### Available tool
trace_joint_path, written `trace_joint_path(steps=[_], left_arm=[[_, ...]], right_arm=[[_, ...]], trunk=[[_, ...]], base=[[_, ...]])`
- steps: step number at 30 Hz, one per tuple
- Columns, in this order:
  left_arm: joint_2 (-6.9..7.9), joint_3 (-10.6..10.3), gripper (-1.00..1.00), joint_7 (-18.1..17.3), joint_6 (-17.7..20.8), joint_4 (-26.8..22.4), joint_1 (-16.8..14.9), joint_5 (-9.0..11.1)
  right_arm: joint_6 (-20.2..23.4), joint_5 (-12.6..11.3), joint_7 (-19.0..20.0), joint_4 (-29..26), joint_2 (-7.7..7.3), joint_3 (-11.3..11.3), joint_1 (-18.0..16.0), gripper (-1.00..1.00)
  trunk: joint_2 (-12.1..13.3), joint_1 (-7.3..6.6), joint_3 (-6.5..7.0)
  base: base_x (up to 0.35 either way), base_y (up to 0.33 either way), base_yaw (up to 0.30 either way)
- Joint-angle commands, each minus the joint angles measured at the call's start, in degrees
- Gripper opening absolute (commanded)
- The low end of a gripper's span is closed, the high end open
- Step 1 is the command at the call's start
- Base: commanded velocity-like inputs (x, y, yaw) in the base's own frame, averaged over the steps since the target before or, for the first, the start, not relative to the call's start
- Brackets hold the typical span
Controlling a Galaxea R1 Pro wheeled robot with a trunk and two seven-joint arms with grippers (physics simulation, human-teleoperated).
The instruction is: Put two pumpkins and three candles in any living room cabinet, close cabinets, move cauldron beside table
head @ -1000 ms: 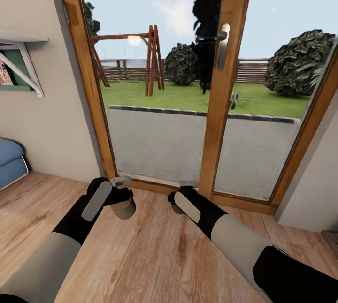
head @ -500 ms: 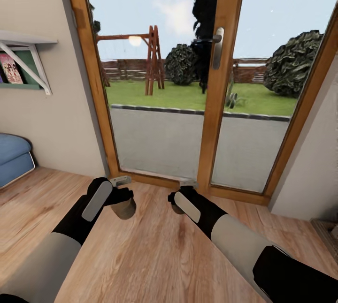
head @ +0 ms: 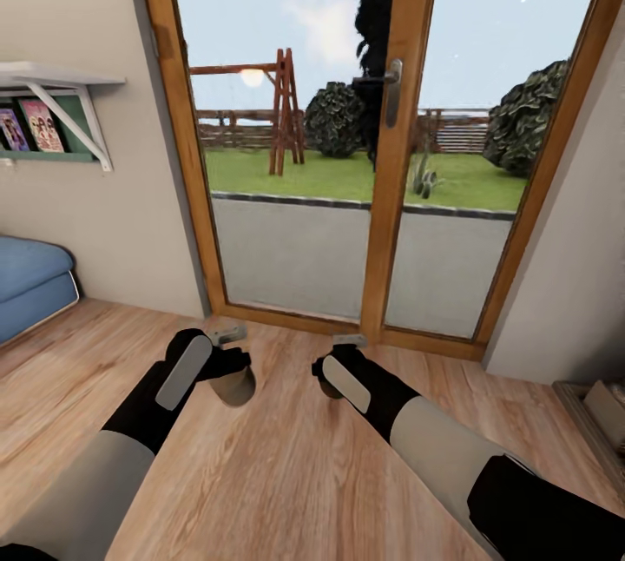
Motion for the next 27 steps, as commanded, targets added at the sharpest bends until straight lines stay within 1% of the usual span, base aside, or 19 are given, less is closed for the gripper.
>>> trace_joint_path(steps=[1, 3, 8, 11, 15, 17, 27], left_arm=[[0.02, -0.19, -1.0, 0.57, 0.13, -0.07, -0.05, 0.26], [-0.05, -0.19, -1.0, 0.58, 0.12, -0.05, -0.05, 0.31], [-0.09, -0.22, -1.0, 0.57, 0.05, 0.01, -0.05, 0.36], [-0.1, -0.23, -1.0, 0.56, 0.05, 0.03, -0.05, 0.36], [-0.19, -0.23, -1.0, 0.5, -0.12, 0.05, -0.05, 0.35], [-0.44, -0.23, -1.0, 0.54, -0.28, 0.07, -0.05, 0.36], [-0.84, -0.23, -1.0, 0.58, -0.31, 0.09, -0.05, 0.36]], right_arm=[[0.0, -0.24, -0.33, -0.03, 0.0, 0.24, -0.08, -1.0], [-0.26, -0.21, -0.22, -0.03, 0.0, 0.12, -0.08, -1.0], [-0.29, -0.23, -0.1, -0.03, 0.0, 0.02, -0.08, -1.0], [-0.36, -0.23, -0.11, -0.03, 0.0, 0.02, -0.1, -1.0], [-0.53, -0.23, -0.14, -0.03, 0.0, 0.01, -0.08, -1.0], [-0.59, -0.23, -0.16, -0.03, 0.0, 0.09, -0.07, -1.0], [-0.7, -0.23, -0.12, -0.03, 0.0, 0.05, -0.08, -1.0]], trunk=[[-0.03, -0.05, -0.05], [-0.03, -0.05, -0.05], [-0.03, -0.05, -0.05], [-0.03, -0.05, -0.05], [-0.03, -0.05, -0.05], [-0.03, -0.05, -0.05], [-0.03, -0.05, -0.05]], base=[[-0.311, 0.0, 0.0], [-0.313, 0.0, -0.066], [-0.303, 0.0, -0.225], [-0.162, 0.0, -0.095], [-0.057, 0.0, -0.012], [-0.2, 0.0, -0.002], [-0.311, 0.0, 0.0]])
